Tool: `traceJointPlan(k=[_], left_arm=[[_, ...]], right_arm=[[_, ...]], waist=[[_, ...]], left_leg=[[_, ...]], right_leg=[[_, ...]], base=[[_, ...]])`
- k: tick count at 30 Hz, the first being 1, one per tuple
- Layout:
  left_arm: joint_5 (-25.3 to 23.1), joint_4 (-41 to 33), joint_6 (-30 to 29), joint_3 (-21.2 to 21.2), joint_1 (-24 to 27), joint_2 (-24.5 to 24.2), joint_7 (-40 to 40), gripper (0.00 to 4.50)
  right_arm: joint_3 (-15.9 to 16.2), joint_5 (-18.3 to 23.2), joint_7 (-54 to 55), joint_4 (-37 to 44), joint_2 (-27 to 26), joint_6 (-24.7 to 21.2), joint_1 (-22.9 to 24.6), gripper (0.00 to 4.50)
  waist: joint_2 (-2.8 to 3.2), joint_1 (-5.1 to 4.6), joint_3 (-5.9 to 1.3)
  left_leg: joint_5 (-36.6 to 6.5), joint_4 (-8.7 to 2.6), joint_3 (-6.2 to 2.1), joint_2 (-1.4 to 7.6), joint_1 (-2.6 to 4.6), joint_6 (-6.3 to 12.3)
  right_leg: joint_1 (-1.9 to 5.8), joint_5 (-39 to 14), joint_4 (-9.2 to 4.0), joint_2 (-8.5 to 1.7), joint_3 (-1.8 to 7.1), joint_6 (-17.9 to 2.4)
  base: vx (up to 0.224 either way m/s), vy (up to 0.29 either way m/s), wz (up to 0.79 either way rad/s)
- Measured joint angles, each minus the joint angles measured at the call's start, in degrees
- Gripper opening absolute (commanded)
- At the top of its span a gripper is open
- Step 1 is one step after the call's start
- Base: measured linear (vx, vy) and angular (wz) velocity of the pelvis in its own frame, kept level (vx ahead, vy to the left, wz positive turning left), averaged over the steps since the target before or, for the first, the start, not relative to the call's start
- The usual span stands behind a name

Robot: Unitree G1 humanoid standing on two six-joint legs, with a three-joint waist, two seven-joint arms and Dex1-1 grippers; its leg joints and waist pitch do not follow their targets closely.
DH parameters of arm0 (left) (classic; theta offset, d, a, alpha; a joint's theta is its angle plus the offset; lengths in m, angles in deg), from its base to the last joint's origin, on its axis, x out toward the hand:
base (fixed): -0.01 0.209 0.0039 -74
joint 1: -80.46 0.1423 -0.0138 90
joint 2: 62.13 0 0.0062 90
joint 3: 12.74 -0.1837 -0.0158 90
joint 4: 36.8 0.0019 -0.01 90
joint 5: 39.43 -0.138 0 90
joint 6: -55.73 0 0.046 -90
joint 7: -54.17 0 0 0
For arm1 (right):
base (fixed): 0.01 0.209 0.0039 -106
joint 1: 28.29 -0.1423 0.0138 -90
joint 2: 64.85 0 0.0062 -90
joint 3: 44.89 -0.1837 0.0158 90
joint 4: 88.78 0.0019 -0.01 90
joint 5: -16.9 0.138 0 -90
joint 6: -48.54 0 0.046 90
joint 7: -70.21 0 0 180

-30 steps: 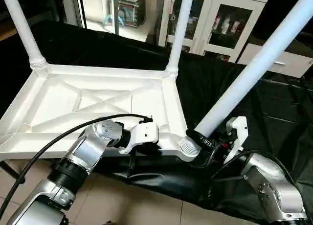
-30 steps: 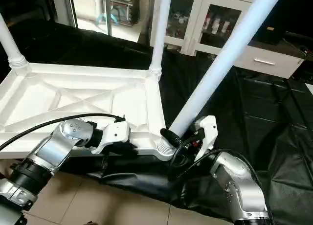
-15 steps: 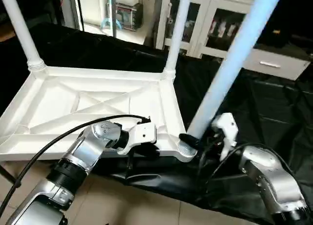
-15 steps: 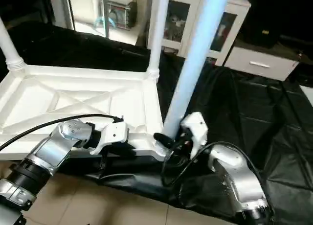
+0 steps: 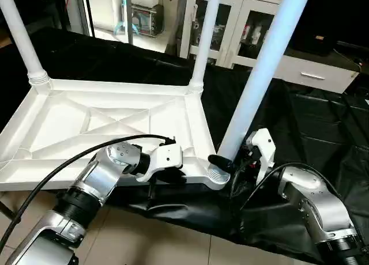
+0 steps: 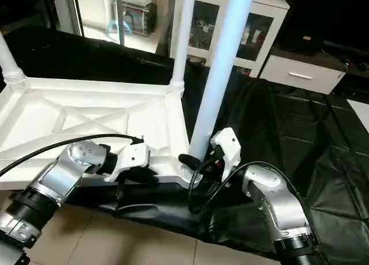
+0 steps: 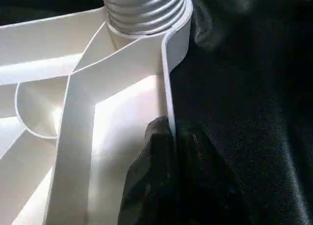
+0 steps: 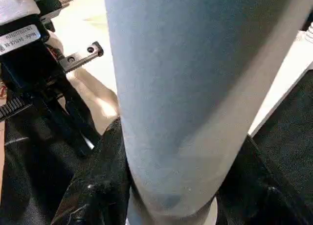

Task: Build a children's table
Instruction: Insert table leg to table base

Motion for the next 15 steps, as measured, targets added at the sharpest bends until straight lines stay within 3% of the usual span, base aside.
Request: traceJointPlan(k=[15], left_arm=[[0.0,0.02,0.01,-0.12,0.0,0.05,0.15,0.0]], right_arm=[[-0.92,0.26,0.76,0.18,-1.24,1.22,1.41,1.87]], waist=[[0.13,0.0,0.08]], left_leg=[[0.0,-0.16,-0.01,-0.03,0.03,0.0]], right_leg=[[-0.02,0.0,-0.08,0.0,0.01,0.0]], base=[[0.0,0.0,0.0]])
